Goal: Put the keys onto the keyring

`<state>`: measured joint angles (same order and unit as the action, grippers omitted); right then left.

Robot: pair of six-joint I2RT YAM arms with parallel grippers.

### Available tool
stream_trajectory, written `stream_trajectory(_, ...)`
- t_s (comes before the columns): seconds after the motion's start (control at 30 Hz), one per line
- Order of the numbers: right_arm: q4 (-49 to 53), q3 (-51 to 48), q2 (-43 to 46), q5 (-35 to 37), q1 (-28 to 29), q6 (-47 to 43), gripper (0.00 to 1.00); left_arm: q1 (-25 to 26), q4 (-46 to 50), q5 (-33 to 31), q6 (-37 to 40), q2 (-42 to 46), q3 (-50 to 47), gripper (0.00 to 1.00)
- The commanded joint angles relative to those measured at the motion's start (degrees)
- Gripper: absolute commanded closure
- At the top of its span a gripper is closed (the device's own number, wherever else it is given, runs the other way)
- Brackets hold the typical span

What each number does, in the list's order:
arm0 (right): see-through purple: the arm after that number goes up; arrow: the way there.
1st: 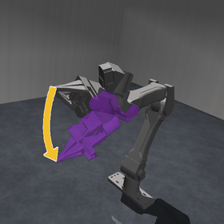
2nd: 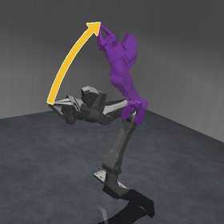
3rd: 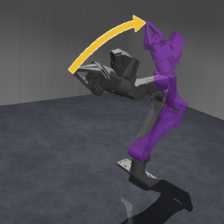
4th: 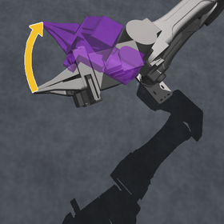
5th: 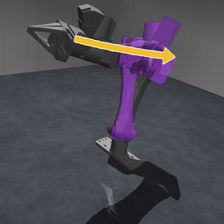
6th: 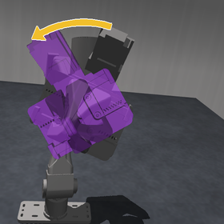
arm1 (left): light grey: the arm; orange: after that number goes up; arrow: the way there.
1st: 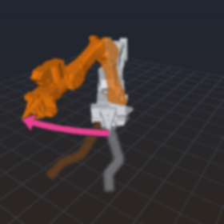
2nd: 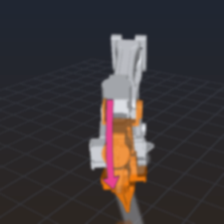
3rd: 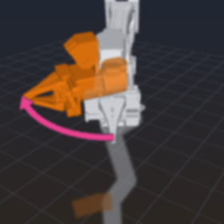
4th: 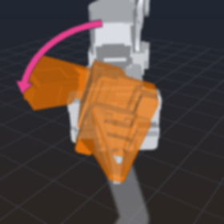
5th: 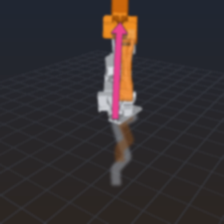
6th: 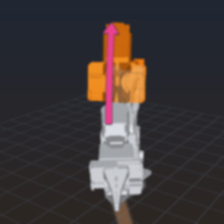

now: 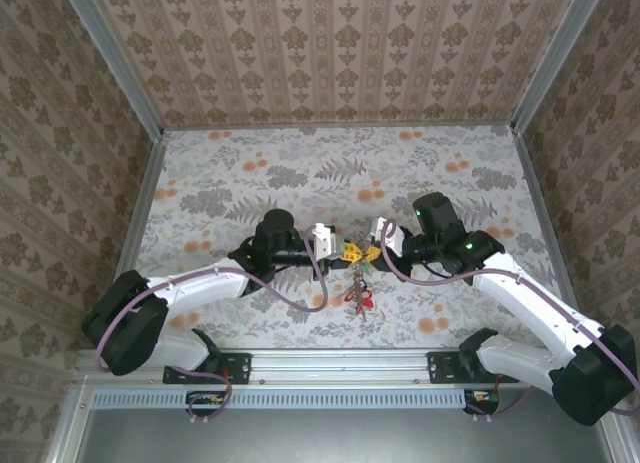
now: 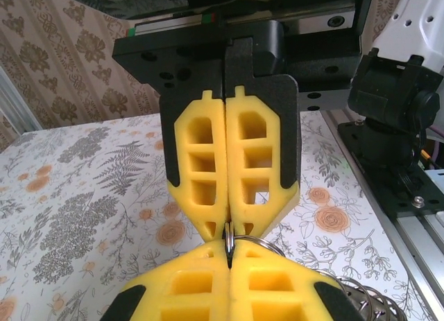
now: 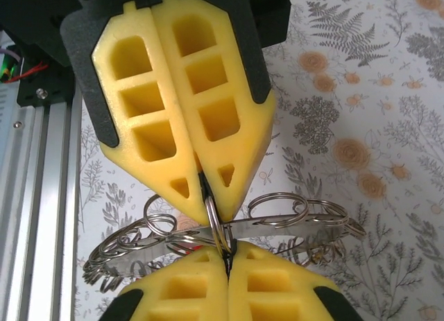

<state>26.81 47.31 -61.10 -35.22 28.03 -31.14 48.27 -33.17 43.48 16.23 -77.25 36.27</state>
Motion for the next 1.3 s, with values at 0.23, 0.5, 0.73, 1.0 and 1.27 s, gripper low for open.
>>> stream_trajectory(0.23,-2.1,-0.8,-0.9,-4.5,-1.0,1.5,0.9,-0.3,-12.4,0.6,-4.9,-0.1,-1.3,1.0)
stream_trajectory(0.5,-14.4,-5.1,2.9,-8.8,-1.3,5.8,0.82,-0.1,-17.3,0.4,-7.5,-1.6,-2.2,1.0)
stream_trajectory(0.73,-12.7,-4.5,2.6,-10.1,-1.7,4.0,0.95,-0.1,-20.9,0.3,-9.5,-2.9,-2.9,1.0)
stream_trajectory(1.0,-7.2,-2.5,4.4,-8.2,-1.7,-0.3,1.0,-0.1,-10.1,-4.4,-5.9,-0.8,-1.8,1.0)
stream_trajectory(1.27,3.5,3.4,1.4,-0.4,-1.5,-4.0,1.0,-0.1,2.7,-7.8,-1.9,1.2,1.6,0.73)
